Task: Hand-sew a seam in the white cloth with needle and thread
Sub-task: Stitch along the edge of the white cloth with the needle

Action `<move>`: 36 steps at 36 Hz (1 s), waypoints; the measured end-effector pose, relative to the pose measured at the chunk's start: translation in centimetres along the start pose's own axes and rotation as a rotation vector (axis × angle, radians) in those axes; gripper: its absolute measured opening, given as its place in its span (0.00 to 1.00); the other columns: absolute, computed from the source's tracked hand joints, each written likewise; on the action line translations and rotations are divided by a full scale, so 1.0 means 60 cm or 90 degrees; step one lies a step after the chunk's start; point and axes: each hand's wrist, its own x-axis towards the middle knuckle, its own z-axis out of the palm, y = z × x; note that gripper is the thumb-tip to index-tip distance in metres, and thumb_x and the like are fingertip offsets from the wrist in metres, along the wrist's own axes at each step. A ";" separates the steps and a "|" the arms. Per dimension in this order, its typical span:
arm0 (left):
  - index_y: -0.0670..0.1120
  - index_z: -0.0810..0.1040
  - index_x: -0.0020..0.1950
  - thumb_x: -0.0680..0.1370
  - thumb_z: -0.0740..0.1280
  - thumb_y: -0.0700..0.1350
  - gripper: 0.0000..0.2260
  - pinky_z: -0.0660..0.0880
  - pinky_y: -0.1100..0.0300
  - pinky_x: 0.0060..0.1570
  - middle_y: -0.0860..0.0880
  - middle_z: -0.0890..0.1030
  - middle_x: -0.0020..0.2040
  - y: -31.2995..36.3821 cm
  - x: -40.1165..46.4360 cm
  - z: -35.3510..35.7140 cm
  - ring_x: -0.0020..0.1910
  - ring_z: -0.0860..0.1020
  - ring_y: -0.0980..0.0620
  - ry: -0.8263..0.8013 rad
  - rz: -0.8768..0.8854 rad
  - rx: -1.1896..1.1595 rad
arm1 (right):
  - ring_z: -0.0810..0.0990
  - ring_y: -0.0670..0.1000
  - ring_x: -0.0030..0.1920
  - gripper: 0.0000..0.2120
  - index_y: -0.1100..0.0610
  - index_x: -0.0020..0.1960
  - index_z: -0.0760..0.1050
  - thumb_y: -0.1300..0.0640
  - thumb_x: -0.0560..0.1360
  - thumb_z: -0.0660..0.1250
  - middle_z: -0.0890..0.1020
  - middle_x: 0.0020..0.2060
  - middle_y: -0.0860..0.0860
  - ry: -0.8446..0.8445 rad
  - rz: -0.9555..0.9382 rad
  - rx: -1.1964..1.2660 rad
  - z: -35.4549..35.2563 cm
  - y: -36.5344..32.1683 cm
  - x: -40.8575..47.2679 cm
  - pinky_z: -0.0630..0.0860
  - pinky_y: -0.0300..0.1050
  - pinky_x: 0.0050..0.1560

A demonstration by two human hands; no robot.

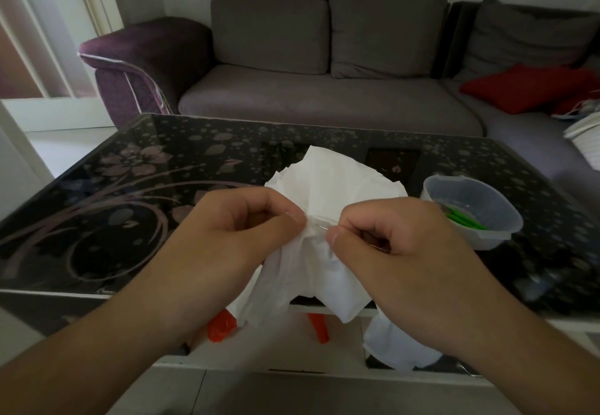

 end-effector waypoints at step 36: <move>0.57 0.86 0.48 0.78 0.69 0.50 0.06 0.83 0.50 0.48 0.55 0.86 0.44 -0.019 -0.011 0.008 0.47 0.85 0.51 0.032 0.147 0.170 | 0.76 0.39 0.37 0.15 0.46 0.38 0.72 0.42 0.81 0.58 0.75 0.30 0.40 -0.075 0.087 0.011 0.017 -0.011 -0.014 0.70 0.29 0.39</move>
